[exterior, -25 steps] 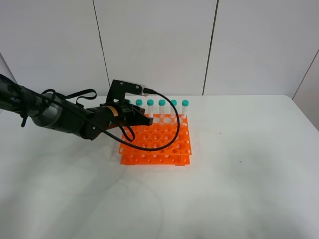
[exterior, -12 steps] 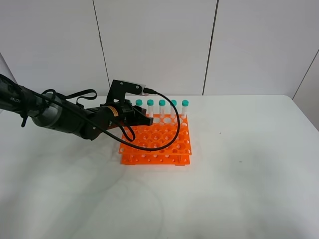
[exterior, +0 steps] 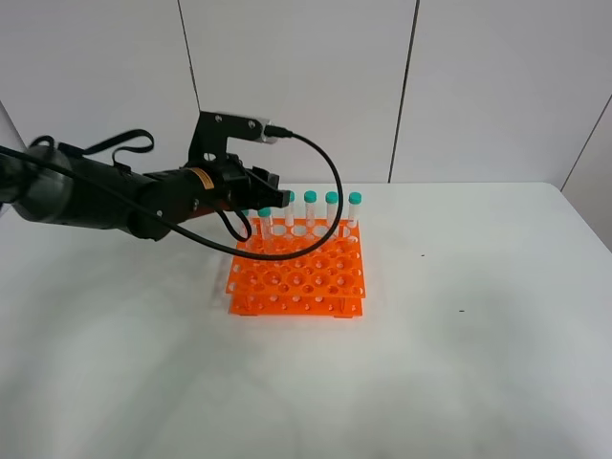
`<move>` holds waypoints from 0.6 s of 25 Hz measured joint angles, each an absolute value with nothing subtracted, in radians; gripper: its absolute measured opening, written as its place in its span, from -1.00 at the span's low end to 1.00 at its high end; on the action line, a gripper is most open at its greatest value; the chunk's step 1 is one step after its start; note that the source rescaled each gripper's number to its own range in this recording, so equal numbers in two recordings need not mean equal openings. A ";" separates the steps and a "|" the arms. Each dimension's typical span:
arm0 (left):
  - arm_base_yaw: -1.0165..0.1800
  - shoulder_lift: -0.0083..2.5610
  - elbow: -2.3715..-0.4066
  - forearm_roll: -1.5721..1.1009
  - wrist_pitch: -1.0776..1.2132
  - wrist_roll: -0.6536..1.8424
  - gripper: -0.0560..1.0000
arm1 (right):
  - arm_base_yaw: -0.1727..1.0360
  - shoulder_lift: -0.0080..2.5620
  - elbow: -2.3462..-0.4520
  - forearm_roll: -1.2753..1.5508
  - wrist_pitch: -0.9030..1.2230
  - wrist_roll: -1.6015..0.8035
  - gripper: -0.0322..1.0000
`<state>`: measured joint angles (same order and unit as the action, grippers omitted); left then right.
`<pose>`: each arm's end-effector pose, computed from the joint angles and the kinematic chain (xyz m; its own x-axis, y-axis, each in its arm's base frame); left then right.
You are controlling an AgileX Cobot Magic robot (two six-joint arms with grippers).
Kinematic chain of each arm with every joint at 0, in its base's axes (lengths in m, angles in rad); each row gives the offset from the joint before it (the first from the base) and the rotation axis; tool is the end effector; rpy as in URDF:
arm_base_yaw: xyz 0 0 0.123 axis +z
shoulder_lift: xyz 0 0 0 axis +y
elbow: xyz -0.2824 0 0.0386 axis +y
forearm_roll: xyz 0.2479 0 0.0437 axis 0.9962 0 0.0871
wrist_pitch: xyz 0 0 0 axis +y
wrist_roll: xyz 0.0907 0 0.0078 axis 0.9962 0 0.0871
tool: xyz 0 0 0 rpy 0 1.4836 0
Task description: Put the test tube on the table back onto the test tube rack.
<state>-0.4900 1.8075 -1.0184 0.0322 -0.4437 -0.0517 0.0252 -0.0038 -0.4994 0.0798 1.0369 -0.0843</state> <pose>0.3500 -0.1881 0.2199 -0.2363 0.1004 -0.9665 0.4771 0.8785 -0.0254 -0.0047 0.0061 0.2791 -0.4262 -0.0543 -0.9030 -0.1057 0.9943 -0.0098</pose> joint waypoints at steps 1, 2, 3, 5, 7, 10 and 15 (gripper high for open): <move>-0.490 1.767 -1.018 0.032 -0.409 -0.052 -0.12 | 0.025 -0.004 -0.499 0.080 1.037 -0.084 1.00; -0.490 1.733 -1.018 0.032 -0.380 -0.052 -0.09 | 0.025 -0.004 -0.499 0.080 1.037 -0.084 1.00; -0.490 1.692 -1.018 0.032 -0.344 -0.052 -0.03 | 0.025 -0.004 -0.499 0.080 1.037 -0.084 1.00; -0.490 1.615 -1.018 0.032 -0.276 -0.052 0.29 | 0.025 -0.004 -0.499 0.080 1.037 -0.084 1.00; -0.490 1.555 -1.018 0.032 -0.191 -0.052 0.69 | 0.025 -0.004 -0.499 0.080 1.037 -0.084 1.00; -0.490 1.483 -1.026 0.031 -0.023 -0.062 0.95 | 0.025 -0.004 -0.499 0.080 1.037 -0.084 1.00; -0.487 1.478 -1.154 0.029 0.382 -0.069 1.00 | 0.025 -0.004 -0.499 0.080 1.037 -0.084 1.00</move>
<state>-0.4867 1.4777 -1.1543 0.0287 0.3817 -0.0695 0.0252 -0.0038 -0.4994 0.0798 1.0369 -0.0843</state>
